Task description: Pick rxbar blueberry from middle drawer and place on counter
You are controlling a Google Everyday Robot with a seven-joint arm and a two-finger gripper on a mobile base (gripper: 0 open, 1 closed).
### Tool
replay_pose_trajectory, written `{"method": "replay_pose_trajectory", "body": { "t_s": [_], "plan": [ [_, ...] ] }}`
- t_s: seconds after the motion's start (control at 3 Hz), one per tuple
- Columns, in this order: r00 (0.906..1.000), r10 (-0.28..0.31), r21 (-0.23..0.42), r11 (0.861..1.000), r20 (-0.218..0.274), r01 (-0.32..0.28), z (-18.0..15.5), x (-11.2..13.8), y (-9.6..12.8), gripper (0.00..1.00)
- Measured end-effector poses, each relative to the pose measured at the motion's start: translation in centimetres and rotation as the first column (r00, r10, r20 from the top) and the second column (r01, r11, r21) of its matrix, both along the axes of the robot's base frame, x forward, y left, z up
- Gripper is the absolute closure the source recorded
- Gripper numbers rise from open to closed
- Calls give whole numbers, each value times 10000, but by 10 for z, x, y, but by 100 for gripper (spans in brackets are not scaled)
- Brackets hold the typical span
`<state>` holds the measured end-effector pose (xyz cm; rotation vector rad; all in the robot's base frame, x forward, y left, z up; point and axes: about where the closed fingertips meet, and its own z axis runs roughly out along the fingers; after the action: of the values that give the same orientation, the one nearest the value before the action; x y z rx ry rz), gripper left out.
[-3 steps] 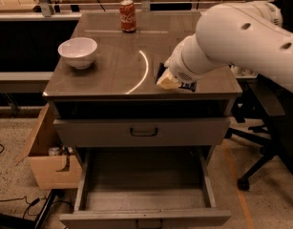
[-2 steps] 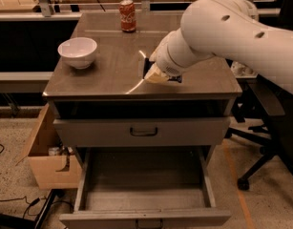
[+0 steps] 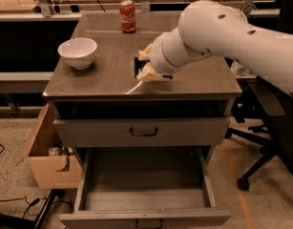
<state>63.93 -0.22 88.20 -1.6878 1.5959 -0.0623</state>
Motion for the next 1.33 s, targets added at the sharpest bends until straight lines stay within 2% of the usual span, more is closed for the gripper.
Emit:
{"method": "replay_pose_trajectory", "body": {
  "t_s": [1.0, 1.33],
  "plan": [
    [10000, 76, 7, 10000, -13, -76, 0, -2, 5, 13],
    [9999, 103, 4, 9999, -13, -103, 0, -2, 7, 0]
  ]
}}
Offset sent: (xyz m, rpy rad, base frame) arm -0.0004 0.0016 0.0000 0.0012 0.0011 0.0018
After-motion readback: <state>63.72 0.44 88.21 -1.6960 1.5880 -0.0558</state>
